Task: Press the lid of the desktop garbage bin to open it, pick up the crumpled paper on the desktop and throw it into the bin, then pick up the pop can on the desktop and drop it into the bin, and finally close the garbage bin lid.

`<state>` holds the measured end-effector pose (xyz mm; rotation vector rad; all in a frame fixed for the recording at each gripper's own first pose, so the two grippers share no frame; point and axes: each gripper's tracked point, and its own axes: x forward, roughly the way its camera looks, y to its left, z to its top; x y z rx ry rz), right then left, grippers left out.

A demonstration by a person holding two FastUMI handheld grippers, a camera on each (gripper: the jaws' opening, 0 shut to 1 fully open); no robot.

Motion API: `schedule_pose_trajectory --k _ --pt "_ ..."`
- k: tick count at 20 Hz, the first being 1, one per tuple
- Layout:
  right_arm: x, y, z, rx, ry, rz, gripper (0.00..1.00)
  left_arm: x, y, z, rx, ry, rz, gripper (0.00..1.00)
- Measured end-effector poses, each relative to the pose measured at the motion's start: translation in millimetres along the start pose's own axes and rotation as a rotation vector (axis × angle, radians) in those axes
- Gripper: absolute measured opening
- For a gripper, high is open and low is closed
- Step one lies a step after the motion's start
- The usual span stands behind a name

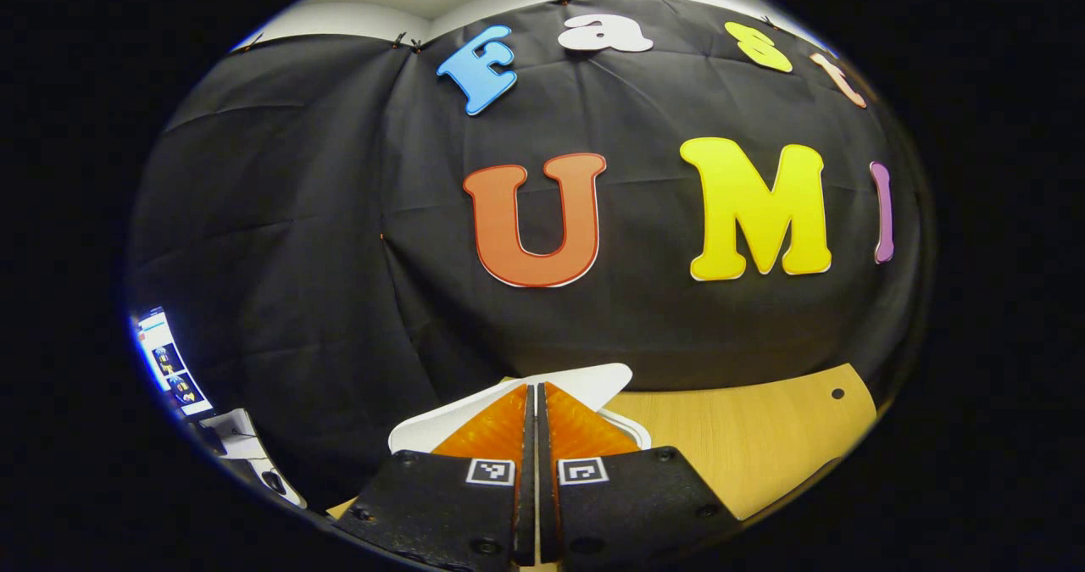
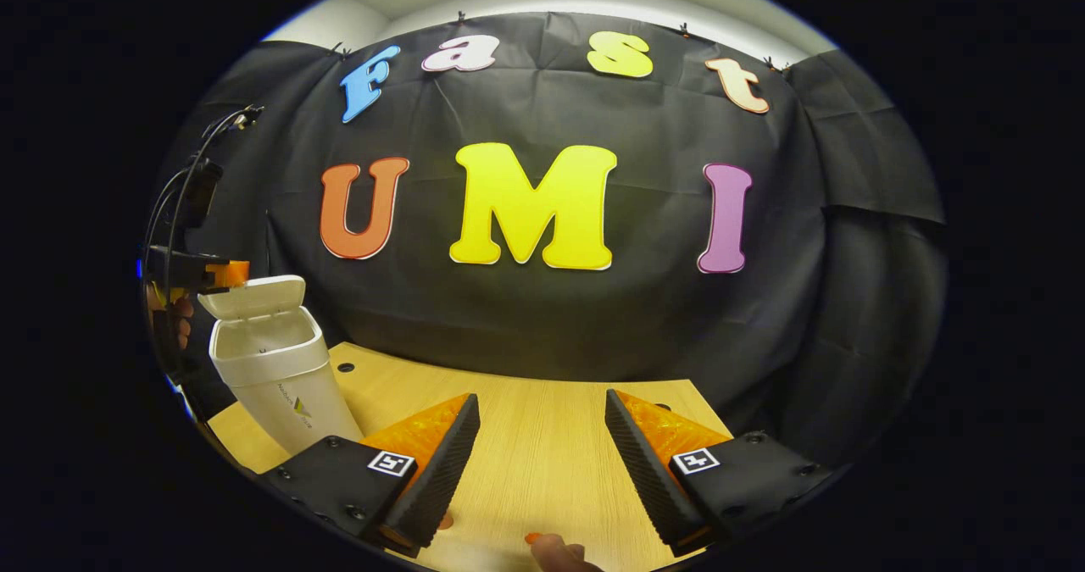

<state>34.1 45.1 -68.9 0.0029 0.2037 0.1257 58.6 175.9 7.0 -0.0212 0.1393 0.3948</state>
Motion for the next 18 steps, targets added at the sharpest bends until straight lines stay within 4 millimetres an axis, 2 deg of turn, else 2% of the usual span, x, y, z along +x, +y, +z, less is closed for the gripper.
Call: schedule_pose_trajectory --k 2,3,5,7,8,9,12,13,14,18 --pt "-5.0 -4.3 -2.5 0.010 0.007 -0.006 0.94 -9.9 2.8 10.9 0.007 -0.031 0.013 0.11" --pt "-7.0 -7.5 -3.3 0.014 0.008 -0.007 0.94 -14.9 1.7 17.6 0.008 -0.055 0.009 0.23" --pt "-12.0 -10.0 -5.4 0.017 0.011 -0.010 0.94 -24.7 -2.2 27.2 0.003 -0.088 0.005 0.34" --pt "-17.8 -10.2 -8.4 0.015 0.014 -0.008 0.94 -35.4 -6.7 29.2 -0.015 -0.105 -0.015 0.54" --pt "-20.6 -10.9 -11.1 0.013 0.016 -0.005 0.94 -40.2 -9.3 26.9 -0.026 -0.103 -0.027 0.57" --pt "-23.4 -10.7 -13.1 0.010 0.019 -0.002 0.94 -44.3 -12.9 24.4 -0.035 -0.097 -0.041 0.68" --pt "-30.3 -9.9 -20.9 -0.013 0.031 0.005 0.94 -57.2 -12.2 17.1 -0.058 -0.102 -0.035 0.87" --pt "-31.2 -10.6 -24.2 -0.021 0.038 0.003 0.94 -59.8 -9.8 15.2 -0.050 -0.110 -0.007 0.92" --pt "-33.2 -10.6 -28.6 -0.028 0.045 0.003 0.94 -61.1 -9.4 8.7 -0.027 -0.106 0.004 0.92" --pt "-33.5 -11.5 -47.3 -0.039 0.086 0.000 0.94 -77.3 -38.5 -25.8 -0.027 -0.044 -0.102 0.94"
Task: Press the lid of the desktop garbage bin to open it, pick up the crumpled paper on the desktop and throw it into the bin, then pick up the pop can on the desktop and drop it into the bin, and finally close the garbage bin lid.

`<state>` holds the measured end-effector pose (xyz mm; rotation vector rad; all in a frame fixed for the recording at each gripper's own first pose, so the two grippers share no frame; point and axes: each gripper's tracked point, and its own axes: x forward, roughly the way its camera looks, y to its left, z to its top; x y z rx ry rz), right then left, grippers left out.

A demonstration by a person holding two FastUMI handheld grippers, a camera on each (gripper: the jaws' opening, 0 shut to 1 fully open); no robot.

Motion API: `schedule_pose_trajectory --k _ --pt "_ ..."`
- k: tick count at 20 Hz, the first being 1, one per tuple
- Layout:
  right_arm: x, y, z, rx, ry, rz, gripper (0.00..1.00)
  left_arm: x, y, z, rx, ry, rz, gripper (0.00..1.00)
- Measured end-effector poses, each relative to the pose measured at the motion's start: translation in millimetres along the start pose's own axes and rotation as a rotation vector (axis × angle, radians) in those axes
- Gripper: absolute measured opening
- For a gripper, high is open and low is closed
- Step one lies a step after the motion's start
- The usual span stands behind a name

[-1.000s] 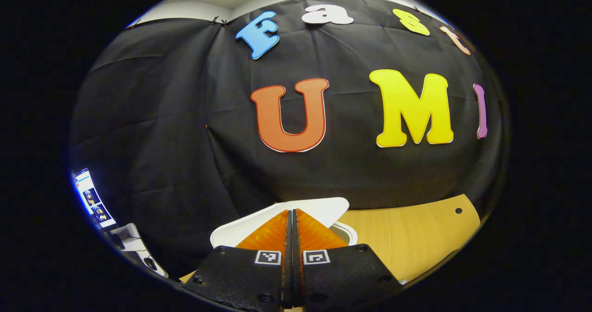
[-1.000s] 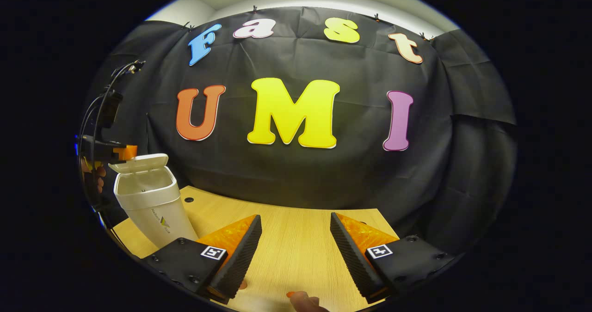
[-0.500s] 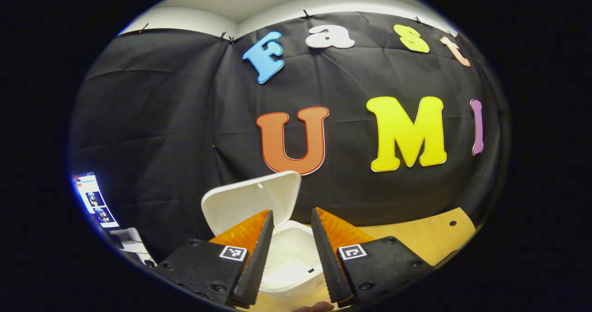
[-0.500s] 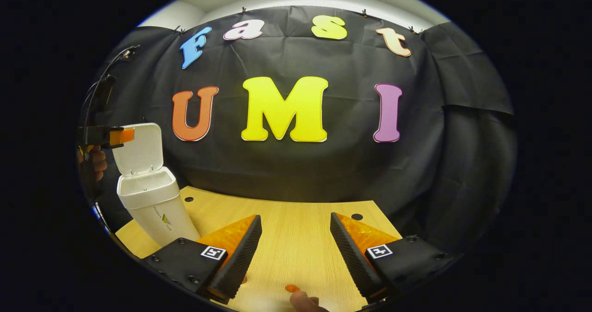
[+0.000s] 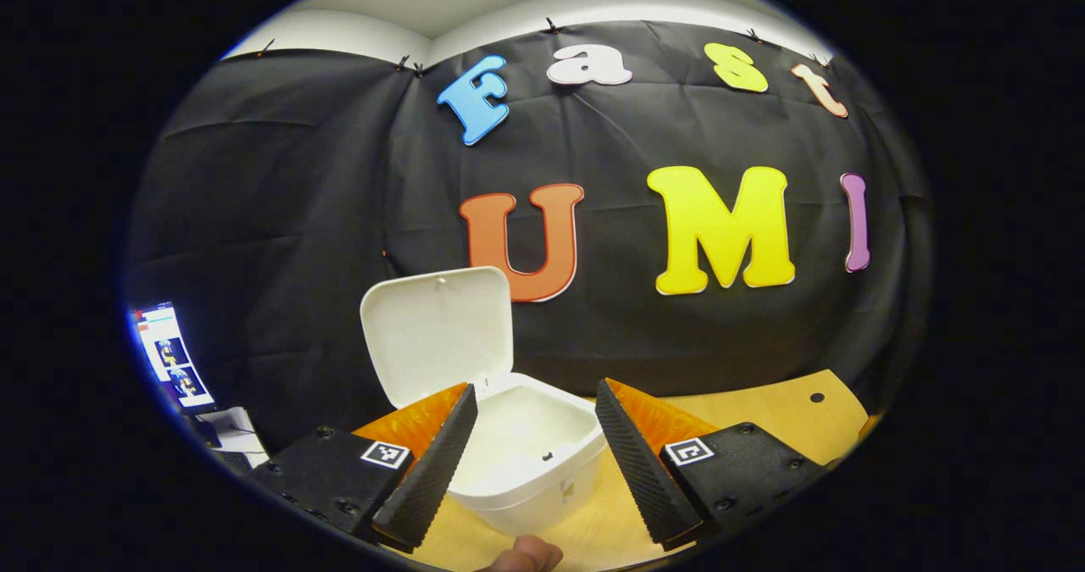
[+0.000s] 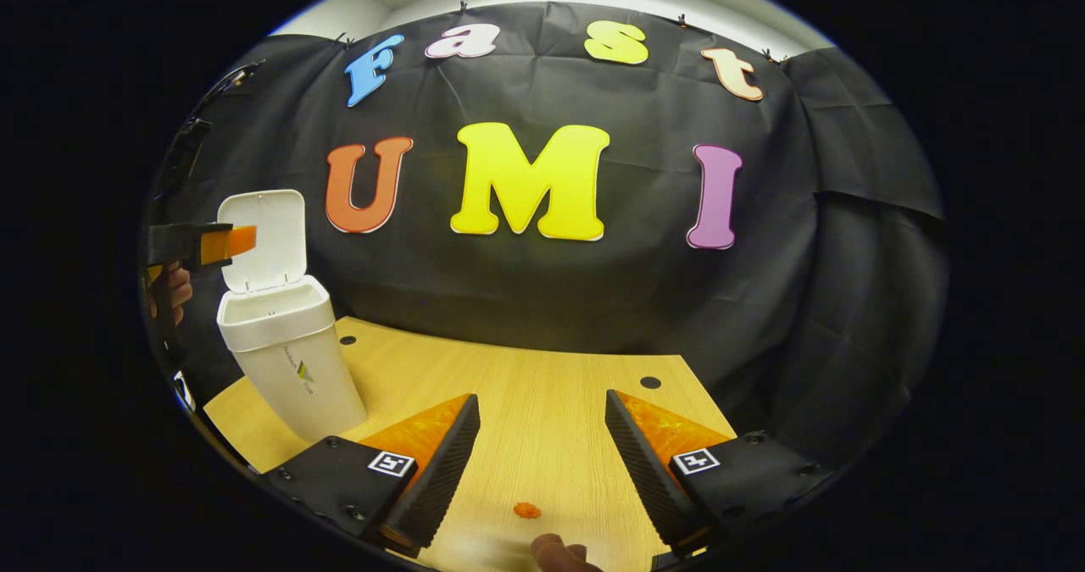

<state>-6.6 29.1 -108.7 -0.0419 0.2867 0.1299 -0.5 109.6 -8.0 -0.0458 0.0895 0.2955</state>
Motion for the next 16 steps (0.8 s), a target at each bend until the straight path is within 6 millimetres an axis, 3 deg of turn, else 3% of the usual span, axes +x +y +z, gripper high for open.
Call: schedule_pose_trajectory --k 4,9,16 --pt "11.8 0.7 -23.7 -0.034 0.046 -0.010 0.94 -17.2 -31.9 -46.2 0.019 0.076 -0.098 0.94" --pt "26.8 8.1 -63.7 -0.056 0.131 0.007 0.94 -29.1 -57.9 -103.7 0.059 0.203 -0.164 0.94" --pt "55.4 8.4 -120.8 -0.045 0.274 0.004 0.94 -30.1 -68.0 -171.7 0.100 0.359 -0.211 0.95"
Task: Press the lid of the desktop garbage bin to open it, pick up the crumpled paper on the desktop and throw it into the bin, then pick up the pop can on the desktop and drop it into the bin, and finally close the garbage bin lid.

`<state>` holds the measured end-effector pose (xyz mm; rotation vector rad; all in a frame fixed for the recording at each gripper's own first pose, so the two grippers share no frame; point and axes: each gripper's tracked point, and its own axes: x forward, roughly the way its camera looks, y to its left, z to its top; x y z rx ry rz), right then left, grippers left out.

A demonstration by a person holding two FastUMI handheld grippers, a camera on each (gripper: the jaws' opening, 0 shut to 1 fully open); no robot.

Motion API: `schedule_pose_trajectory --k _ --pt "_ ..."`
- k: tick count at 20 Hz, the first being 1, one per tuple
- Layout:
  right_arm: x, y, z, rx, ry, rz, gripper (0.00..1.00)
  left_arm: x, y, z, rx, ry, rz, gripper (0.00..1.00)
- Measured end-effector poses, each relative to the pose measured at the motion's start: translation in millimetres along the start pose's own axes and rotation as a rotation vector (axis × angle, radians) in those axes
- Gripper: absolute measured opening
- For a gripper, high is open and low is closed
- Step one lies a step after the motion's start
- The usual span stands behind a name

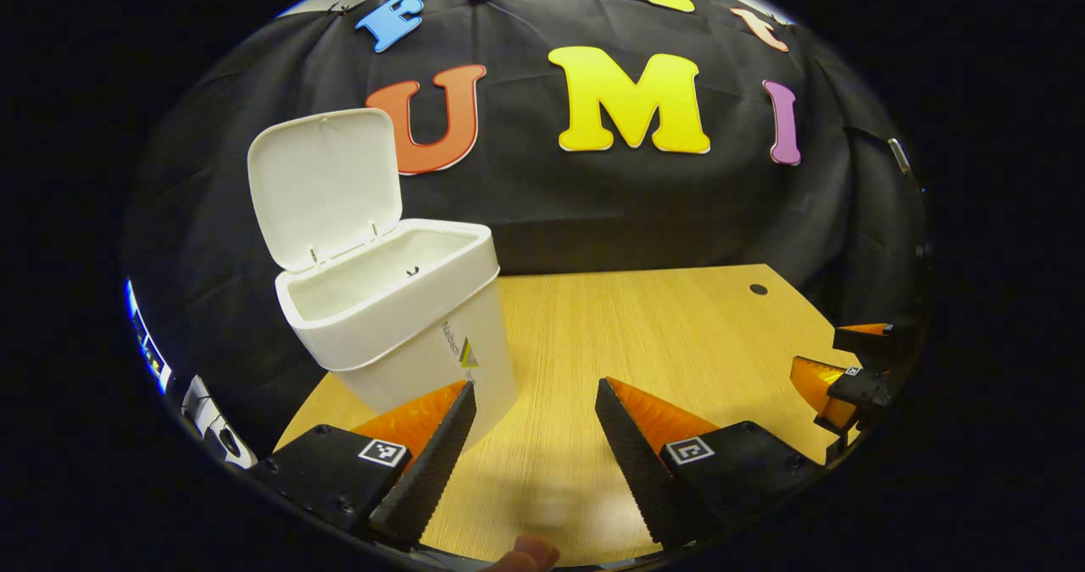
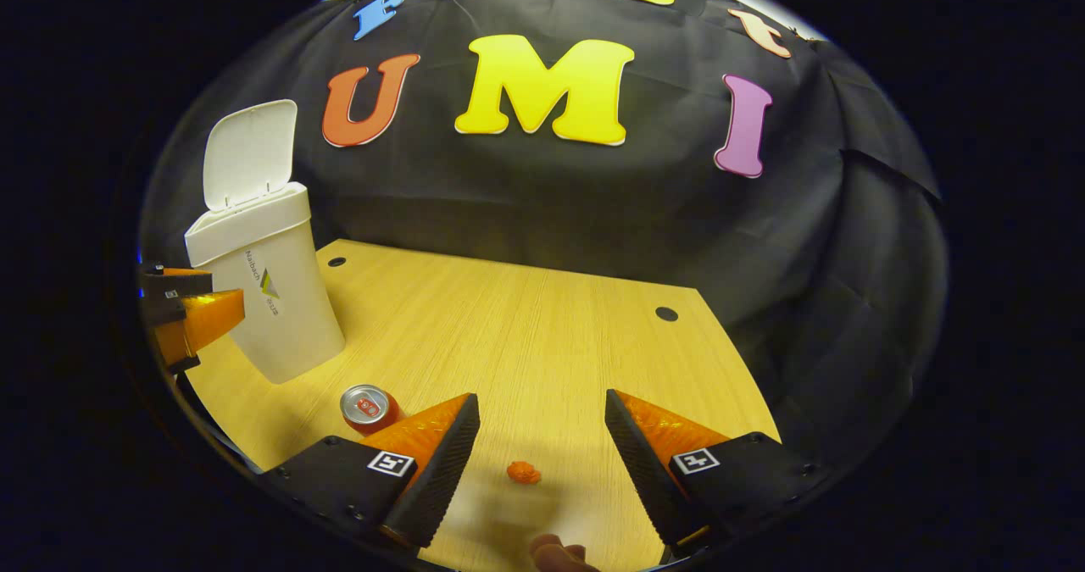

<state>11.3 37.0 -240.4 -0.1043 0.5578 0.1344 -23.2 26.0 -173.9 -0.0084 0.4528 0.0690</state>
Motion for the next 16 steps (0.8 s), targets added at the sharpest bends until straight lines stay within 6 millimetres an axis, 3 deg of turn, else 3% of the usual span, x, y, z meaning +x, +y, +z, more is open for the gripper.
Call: schedule_pose_trajectory --k 3,11,16 --pt "22.6 3.1 -28.9 0.006 0.101 0.004 0.94 8.2 -4.3 -21.3 0.018 0.058 -0.015 0.95" --pt "57.3 11.6 -108.9 0.012 0.359 0.016 0.94 22.7 -6.7 -54.8 0.031 0.149 -0.021 0.95" --pt "70.4 13.4 -135.8 0.072 0.493 0.036 0.94 27.1 -1.8 -64.2 0.012 0.170 -0.006 0.95"
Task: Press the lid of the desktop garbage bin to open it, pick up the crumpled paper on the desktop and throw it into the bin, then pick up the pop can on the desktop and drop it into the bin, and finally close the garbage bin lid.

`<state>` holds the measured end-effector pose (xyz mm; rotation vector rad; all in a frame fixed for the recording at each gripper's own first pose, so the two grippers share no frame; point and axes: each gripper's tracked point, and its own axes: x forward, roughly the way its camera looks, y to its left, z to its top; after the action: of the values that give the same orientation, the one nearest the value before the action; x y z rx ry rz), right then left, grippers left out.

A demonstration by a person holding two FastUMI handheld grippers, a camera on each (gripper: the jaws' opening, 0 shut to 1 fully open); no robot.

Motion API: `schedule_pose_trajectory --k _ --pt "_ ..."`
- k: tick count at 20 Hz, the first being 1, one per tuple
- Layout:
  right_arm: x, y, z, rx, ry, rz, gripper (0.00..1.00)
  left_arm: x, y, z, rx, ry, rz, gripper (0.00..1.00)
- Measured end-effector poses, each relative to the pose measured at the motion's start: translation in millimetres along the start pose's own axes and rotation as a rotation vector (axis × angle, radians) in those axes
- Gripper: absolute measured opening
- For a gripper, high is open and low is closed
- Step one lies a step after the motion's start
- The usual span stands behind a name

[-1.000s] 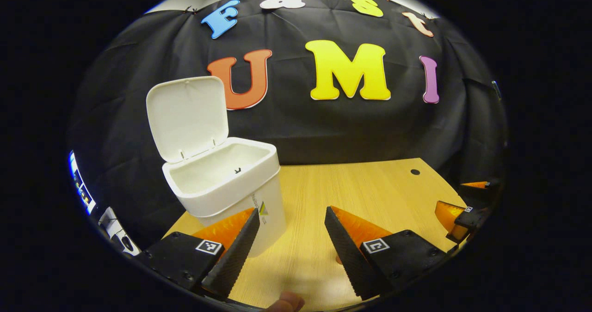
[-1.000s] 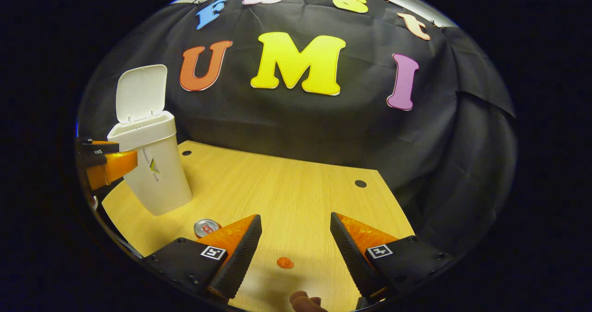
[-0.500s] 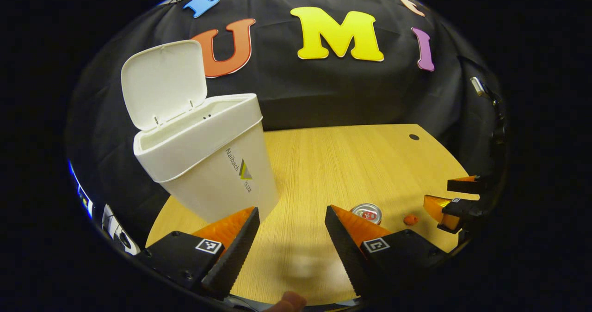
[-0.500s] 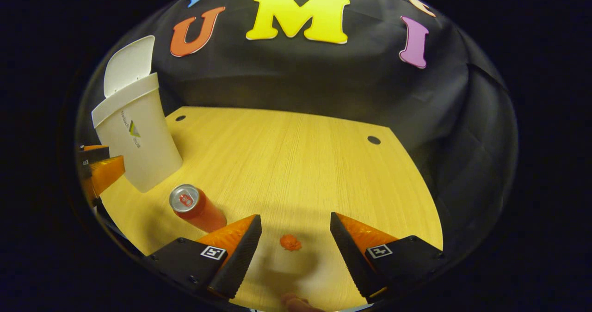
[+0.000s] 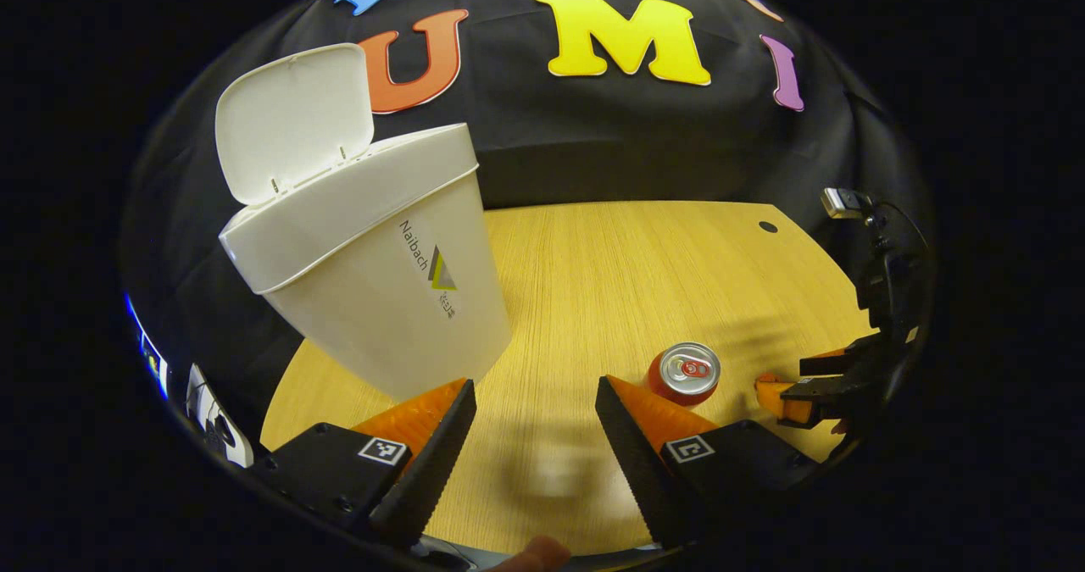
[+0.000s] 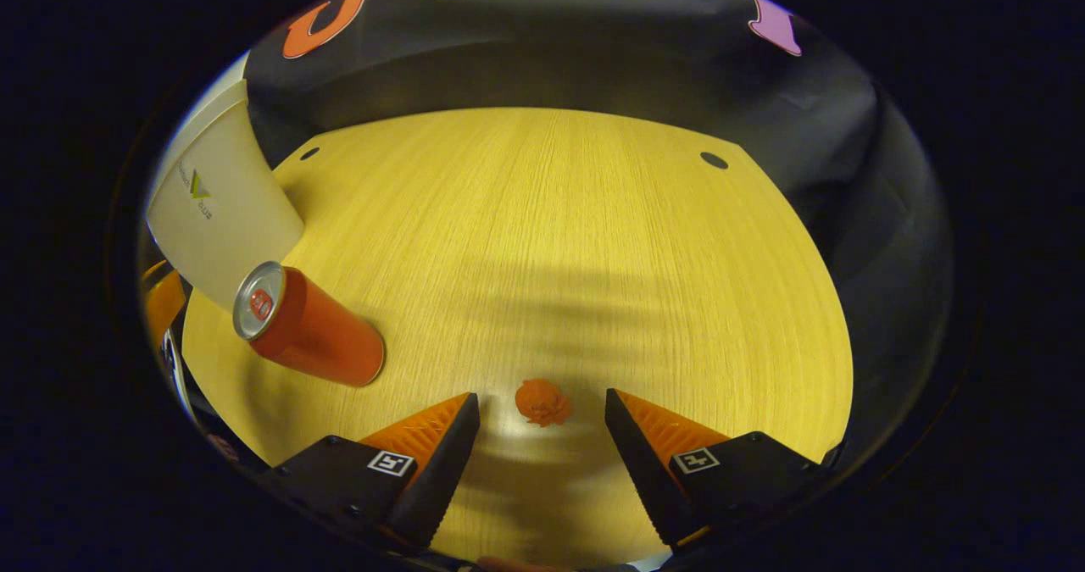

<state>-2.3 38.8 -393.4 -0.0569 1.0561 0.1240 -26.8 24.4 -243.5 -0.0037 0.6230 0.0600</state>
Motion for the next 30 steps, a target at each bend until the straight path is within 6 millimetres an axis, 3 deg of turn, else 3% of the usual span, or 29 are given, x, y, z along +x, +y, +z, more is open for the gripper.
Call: schedule_pose_trajectory --k 4,5,9,10,11,12,18,19,21,22,23,26,30 --pt "4.4 4.3 -5.9 -0.008 0.039 0.015 0.81 3.0 7.1 -2.2 -0.009 0.005 0.012 0.95" --pt "7.0 6.3 -7.9 -0.011 0.044 0.017 0.73 2.9 7.7 -1.5 -0.014 0.001 0.008 0.95" --pt "11.9 3.2 -3.3 -0.023 0.053 -0.006 0.72 0.0 6.8 -3.1 -0.026 -0.007 -0.007 0.94" --pt "12.7 -5.1 0.0 -0.026 0.054 -0.040 0.73 -1.3 7.2 -5.0 -0.027 -0.003 -0.007 0.95" --pt "16.9 -6.5 1.8 -0.015 0.060 -0.048 0.50 -2.4 7.8 -6.0 -0.029 0.000 -0.005 0.94" --pt "17.7 -3.6 2.5 0.001 0.068 -0.036 0.43 -2.9 7.8 -7.1 -0.031 0.002 -0.007 0.95" --pt "18.6 0.1 -5.2 -0.013 0.122 -0.008 0.43 -12.1 12.3 -8.6 -0.012 -0.002 0.000 0.94" --pt "17.3 1.0 -6.2 -0.026 0.127 -0.008 0.32 -14.2 11.4 -9.8 -0.008 -0.002 -0.003 0.94" --pt "16.2 0.0 -4.5 -0.064 0.121 -0.007 0.31 -16.7 12.2 -11.3 0.004 -0.001 -0.001 0.94" --pt "10.6 1.5 -3.1 -0.075 0.115 -0.010 0.31 -18.1 12.7 -11.9 0.011 -0.001 0.002 0.94" --pt "8.9 -1.1 -3.0 -0.083 0.111 -0.022 0.24 -20.4 12.4 -12.7 0.016 -0.001 0.000 0.94" --pt "-4.6 -5.8 3.5 -0.056 0.088 -0.020 0.23 -24.4 9.8 -14.4 0.028 -0.005 -0.016 0.94" --pt "-42.4 -22.7 20.9 -0.022 0.041 -0.036 0.24 -24.8 1.0 -20.6 0.059 0.000 -0.044 0.95"
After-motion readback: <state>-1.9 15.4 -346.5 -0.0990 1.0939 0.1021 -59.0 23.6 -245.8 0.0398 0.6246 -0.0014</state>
